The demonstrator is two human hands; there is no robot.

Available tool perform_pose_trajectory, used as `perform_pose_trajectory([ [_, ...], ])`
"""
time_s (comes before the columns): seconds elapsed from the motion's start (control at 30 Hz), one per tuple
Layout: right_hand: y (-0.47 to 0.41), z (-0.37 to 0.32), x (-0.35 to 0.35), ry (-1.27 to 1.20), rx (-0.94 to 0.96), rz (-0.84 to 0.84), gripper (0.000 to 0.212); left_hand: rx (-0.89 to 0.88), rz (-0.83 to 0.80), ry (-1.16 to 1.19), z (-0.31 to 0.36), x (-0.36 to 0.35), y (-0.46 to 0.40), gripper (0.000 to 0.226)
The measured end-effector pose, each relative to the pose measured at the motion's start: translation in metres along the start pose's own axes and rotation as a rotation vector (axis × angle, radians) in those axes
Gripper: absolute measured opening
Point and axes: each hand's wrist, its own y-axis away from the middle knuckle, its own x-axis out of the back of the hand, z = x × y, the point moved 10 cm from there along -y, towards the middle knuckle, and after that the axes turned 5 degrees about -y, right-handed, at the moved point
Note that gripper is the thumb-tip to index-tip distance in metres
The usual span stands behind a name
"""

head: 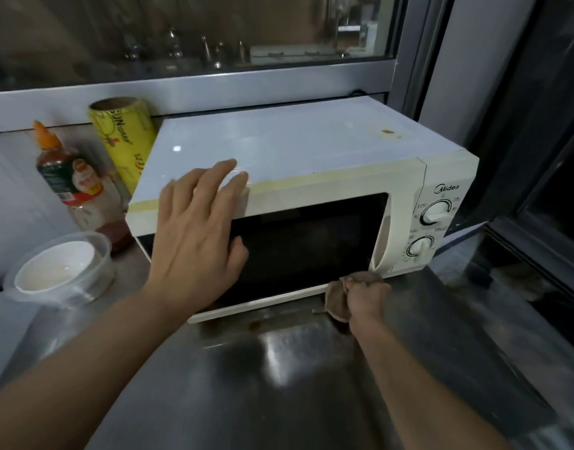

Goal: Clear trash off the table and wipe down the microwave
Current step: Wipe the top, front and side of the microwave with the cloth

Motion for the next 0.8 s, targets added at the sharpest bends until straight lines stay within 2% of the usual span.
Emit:
perform_pose_trajectory([
  [0.1, 0.005, 0.001, -0.003, -0.051, 0.032, 0.089, 0.050, 0.041, -0.029, -0.068, -0.034, 0.003, 0.015, 0.066],
  [0.27, 0.030, 0.019, -0.026, -0.186, 0.004, 0.151, 0.028, 0.053, -0.051, -0.056, -0.076, -0.004, 0.035, 0.067],
  [0.43, 0.071, 0.039, -0.062, -0.291, 0.014, 0.148, 0.029, 0.010, -0.023, 0.082, -0.084, -0.007, 0.032, 0.064],
  [0.67, 0.141, 0.065, -0.117, -0.375, -0.019, 0.062, 0.027, -0.080, -0.008, 0.120, -0.089, -0.006, 0.032, 0.068],
  [0.77, 0.167, 0.078, -0.132, -0.357, -0.034, 0.124, 0.021, -0.105, -0.030, 0.112, -0.088, -0.008, 0.034, 0.070],
  [0.8, 0.176, 0.079, -0.136, -0.409, -0.038, 0.147, 0.025, -0.112, -0.040, 0.109, -0.088, -0.010, 0.034, 0.071],
])
